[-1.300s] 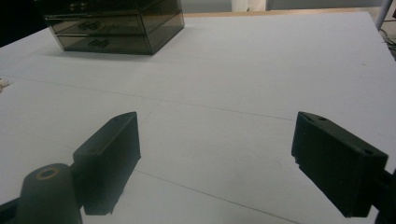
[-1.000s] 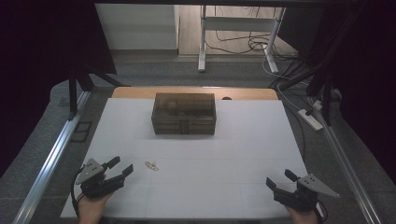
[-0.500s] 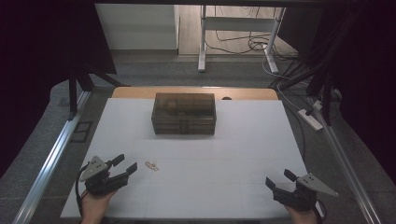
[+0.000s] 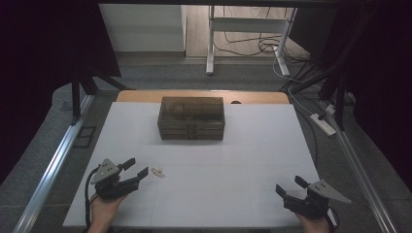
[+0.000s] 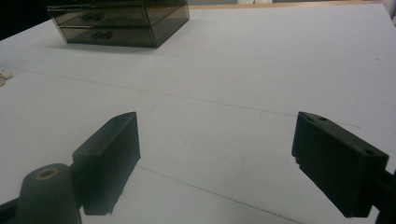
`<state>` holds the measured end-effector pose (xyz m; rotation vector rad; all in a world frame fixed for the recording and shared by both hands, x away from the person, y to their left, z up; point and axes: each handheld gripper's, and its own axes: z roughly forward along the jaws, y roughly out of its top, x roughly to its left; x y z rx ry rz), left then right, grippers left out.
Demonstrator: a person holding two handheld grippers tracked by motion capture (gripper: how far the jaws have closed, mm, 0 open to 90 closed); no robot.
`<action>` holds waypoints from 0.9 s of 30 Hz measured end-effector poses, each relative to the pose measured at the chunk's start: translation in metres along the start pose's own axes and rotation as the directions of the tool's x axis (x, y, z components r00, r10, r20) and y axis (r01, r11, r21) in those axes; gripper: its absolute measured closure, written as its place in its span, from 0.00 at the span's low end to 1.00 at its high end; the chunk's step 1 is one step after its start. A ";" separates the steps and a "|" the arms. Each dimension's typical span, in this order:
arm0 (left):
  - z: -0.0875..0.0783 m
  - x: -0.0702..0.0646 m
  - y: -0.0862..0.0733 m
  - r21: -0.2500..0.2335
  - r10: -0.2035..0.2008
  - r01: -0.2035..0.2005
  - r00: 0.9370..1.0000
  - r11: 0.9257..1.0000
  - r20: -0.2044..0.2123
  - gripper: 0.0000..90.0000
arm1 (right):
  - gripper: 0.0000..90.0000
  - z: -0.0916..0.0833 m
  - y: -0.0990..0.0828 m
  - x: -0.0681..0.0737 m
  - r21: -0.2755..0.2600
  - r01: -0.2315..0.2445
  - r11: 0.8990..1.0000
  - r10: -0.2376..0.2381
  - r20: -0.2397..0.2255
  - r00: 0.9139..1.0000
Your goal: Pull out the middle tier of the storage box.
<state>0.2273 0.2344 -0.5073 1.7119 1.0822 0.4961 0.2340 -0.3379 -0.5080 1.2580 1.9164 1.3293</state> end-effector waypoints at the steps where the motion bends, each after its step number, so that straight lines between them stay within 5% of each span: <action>1: 0.000 0.000 0.000 -0.001 -0.003 0.003 1.000 1.000 0.000 0.39 | 0.17 0.000 0.000 0.000 0.000 0.000 1.000 0.000 0.000 1.000; 27: 0.032 -0.026 0.023 0.036 0.055 -0.057 0.997 0.998 0.059 0.38 | 0.17 0.008 0.003 0.000 0.003 0.006 1.000 -0.006 -0.027 1.000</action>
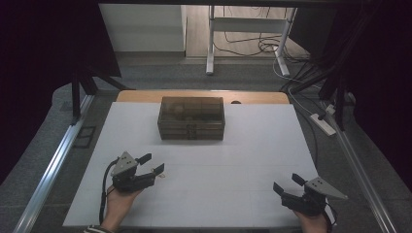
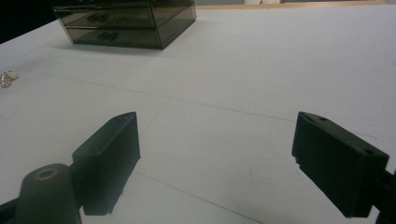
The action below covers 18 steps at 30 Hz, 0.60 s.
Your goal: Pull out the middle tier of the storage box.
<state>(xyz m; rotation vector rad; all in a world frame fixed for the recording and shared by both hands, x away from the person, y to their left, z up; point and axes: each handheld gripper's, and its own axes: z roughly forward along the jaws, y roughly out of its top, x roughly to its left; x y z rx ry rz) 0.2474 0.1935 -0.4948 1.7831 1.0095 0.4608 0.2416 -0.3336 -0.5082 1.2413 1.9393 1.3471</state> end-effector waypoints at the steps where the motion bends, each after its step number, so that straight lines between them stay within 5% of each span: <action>1: 0.001 0.000 0.001 0.004 0.001 -0.001 1.000 1.000 0.002 0.38 | 0.17 0.000 0.000 0.000 0.000 0.000 1.000 0.000 0.000 1.000; 18: 0.038 -0.020 0.022 0.052 0.031 -0.035 0.997 0.998 0.066 0.38 | 0.17 0.001 0.000 0.000 0.004 -0.007 1.000 0.007 -0.014 1.000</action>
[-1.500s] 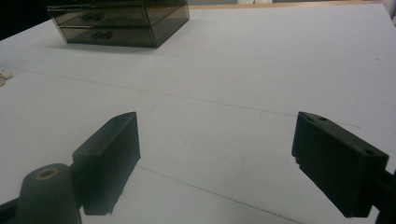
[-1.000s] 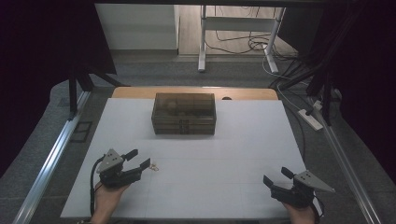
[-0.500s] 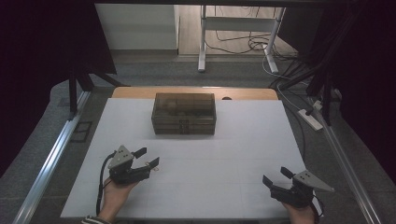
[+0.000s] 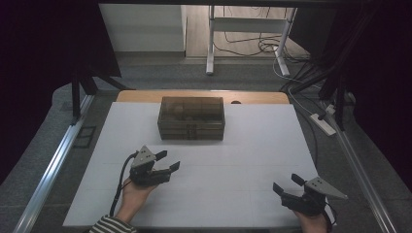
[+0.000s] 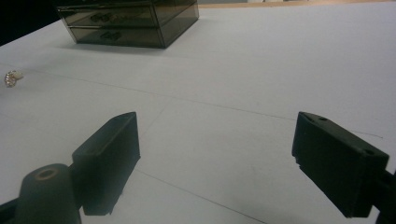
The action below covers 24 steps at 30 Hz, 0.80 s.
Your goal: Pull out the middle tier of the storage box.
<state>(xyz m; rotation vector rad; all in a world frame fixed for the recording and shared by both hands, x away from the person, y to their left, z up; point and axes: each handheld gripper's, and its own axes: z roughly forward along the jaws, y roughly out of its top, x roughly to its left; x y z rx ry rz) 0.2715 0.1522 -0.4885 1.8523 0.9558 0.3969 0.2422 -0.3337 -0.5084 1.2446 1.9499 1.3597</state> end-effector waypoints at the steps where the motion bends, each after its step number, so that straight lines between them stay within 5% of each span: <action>1: 0.004 -0.002 0.003 0.003 0.005 -0.005 1.000 1.000 0.007 0.38 | 0.17 0.000 0.000 0.000 0.000 0.004 1.000 -0.004 -0.001 1.000; 14: 0.023 -0.007 0.013 0.025 0.003 -0.004 1.000 1.000 0.030 0.37 | 0.17 0.000 0.000 0.001 0.003 0.004 1.000 -0.004 -0.005 1.000; 24: 0.035 -0.004 0.028 0.074 -0.063 0.061 0.998 0.995 0.017 0.35 | 0.17 0.000 0.000 0.001 0.000 0.000 1.000 0.000 -0.007 1.000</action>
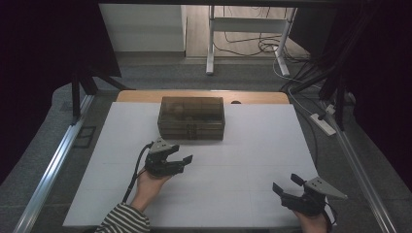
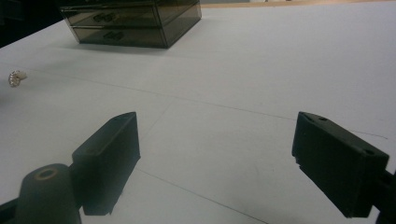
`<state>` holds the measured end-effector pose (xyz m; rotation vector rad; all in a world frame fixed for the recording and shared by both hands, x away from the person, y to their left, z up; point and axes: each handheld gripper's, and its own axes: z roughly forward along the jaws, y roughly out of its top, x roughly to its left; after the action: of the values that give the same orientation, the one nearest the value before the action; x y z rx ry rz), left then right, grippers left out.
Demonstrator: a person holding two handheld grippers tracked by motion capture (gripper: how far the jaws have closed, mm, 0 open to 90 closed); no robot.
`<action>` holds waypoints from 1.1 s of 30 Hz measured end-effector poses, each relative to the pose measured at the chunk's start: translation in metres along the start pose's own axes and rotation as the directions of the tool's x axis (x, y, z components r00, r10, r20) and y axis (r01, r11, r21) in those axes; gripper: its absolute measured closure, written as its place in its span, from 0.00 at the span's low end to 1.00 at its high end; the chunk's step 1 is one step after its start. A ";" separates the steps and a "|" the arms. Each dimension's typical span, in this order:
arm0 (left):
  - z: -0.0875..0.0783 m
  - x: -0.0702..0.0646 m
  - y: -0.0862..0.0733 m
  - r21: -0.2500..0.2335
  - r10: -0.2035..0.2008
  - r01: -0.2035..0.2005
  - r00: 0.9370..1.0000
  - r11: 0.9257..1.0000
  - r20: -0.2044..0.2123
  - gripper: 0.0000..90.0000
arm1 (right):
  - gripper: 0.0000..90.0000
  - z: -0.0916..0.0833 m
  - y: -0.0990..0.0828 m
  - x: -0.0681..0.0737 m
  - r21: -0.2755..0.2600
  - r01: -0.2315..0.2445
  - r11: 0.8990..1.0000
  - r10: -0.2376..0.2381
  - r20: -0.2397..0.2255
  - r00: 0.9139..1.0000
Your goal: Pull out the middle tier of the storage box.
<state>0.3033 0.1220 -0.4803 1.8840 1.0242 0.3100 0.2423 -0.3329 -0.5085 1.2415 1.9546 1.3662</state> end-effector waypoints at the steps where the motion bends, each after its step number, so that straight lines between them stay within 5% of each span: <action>1: 0.001 0.000 0.001 0.004 0.000 0.000 1.000 1.000 -0.005 0.35 | 0.17 0.000 0.000 0.000 0.000 0.001 1.000 -0.001 -0.001 1.000; 12: 0.017 0.006 0.021 0.108 -0.028 0.034 0.998 0.994 -0.051 0.37 | 0.17 0.000 0.000 0.000 0.000 0.002 1.000 -0.002 -0.006 1.000; 17: 0.024 0.015 0.030 0.171 -0.068 0.077 0.996 0.982 -0.056 0.40 | 0.17 0.000 0.000 0.000 0.008 -0.003 1.000 0.003 -0.009 1.000; 27: 0.036 0.031 0.043 0.204 -0.157 0.165 0.986 0.965 -0.054 0.39 | 0.17 0.000 0.000 -0.001 0.010 -0.007 1.000 0.007 -0.012 1.000; 33: 0.048 0.041 0.048 0.251 -0.232 0.231 0.972 0.940 -0.026 0.36 | 0.17 0.000 0.000 -0.001 0.011 -0.018 1.000 0.018 -0.014 1.000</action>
<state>0.3819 0.1142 -0.4740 1.9601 1.3199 0.0371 0.2432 -0.3339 -0.5092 1.2605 1.9671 1.3785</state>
